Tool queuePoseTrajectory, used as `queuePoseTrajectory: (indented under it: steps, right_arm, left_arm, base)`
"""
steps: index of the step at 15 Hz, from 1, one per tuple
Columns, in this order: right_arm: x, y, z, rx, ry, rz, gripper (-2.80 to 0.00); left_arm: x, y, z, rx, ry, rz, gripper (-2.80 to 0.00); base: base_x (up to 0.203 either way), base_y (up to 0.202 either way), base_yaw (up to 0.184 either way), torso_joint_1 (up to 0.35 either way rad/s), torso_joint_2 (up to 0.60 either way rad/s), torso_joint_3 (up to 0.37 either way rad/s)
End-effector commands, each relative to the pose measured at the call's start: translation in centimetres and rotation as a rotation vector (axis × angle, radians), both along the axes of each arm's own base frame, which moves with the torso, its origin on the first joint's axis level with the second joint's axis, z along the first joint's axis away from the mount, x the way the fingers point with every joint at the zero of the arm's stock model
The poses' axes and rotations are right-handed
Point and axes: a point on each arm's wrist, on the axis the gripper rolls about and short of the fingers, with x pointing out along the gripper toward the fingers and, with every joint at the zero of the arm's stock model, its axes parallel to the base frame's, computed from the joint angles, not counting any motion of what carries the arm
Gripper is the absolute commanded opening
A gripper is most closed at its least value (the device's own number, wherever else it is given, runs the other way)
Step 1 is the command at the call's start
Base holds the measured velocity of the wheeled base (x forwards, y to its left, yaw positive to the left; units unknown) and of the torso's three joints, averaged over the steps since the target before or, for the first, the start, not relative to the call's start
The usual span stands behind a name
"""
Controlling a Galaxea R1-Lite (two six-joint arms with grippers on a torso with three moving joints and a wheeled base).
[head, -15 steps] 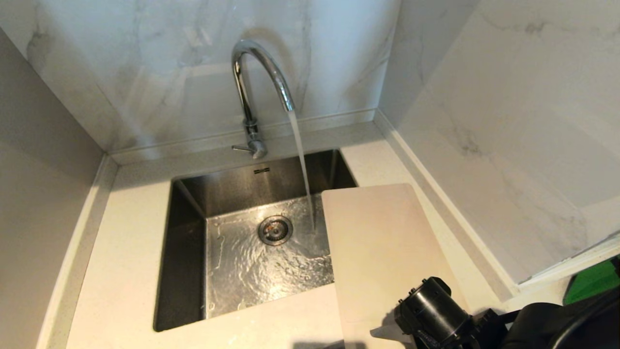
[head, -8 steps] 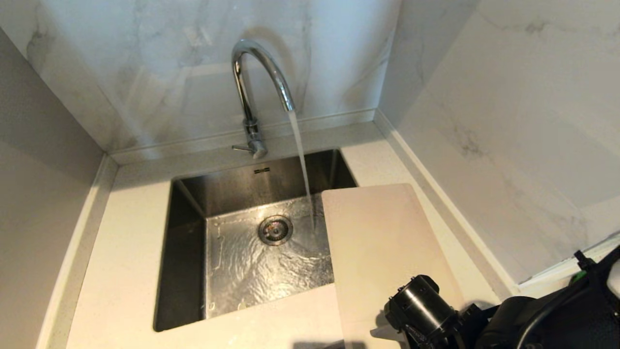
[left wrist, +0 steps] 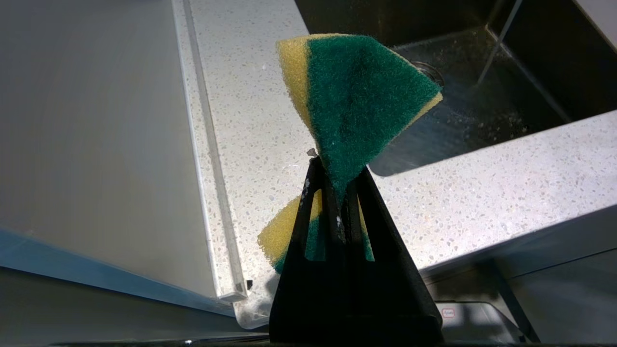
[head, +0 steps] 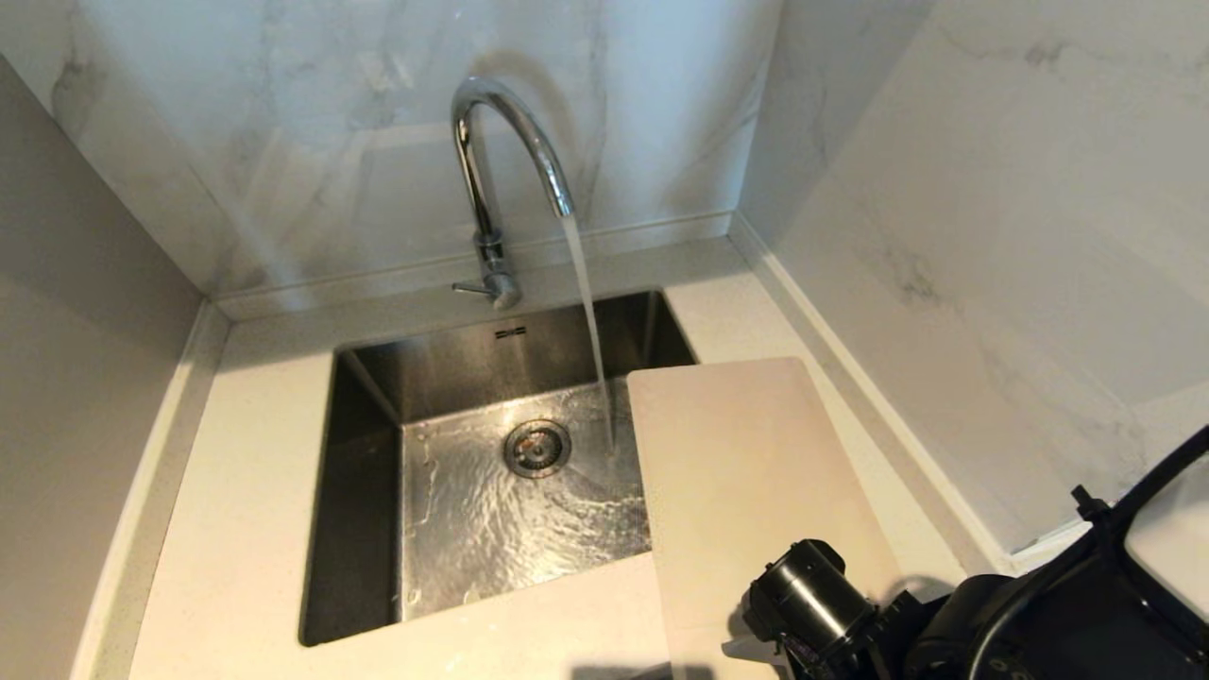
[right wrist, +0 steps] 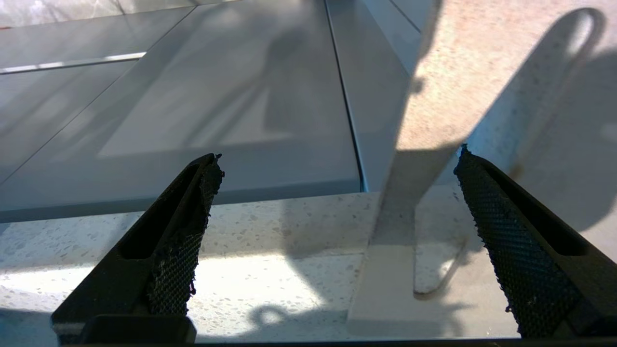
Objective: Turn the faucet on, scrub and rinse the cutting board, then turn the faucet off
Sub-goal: Pick up the cutting board
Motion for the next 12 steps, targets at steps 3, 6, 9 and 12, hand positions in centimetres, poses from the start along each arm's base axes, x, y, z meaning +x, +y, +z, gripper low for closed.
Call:
queuePoseTrajectory:
  steps: [3,6,9,12]
  right_arm:
    - [0.4,0.0,-0.7,-0.02,0.022,-0.004,0.0]
    - [0.7,0.0,-1.2,-0.029,0.035,-0.01,0.0]
    - [1.0,0.2,-1.7,-0.025,0.031,-0.01,0.0]
    - [1.4,0.5,-2.2,-0.031,0.041,-0.008,0.0]
  left_arm:
    - [0.0,0.0,-0.1,0.0,0.002,0.0,-2.8]
    - [0.0,0.0,-0.1,0.0,0.0,0.0,-2.8]
    - [0.0,0.0,-0.1,0.0,0.0,0.0,-2.8]
    - [0.0,0.0,-0.1,0.0,0.001,0.0,-2.8]
  base:
    - [0.0,0.0,0.0,0.0,0.0,0.0]
    - [0.0,0.0,0.0,0.0,0.0,0.0]
    - [0.0,0.0,0.0,0.0,0.0,0.0]
    - [0.0,0.0,0.0,0.0,0.0,0.0]
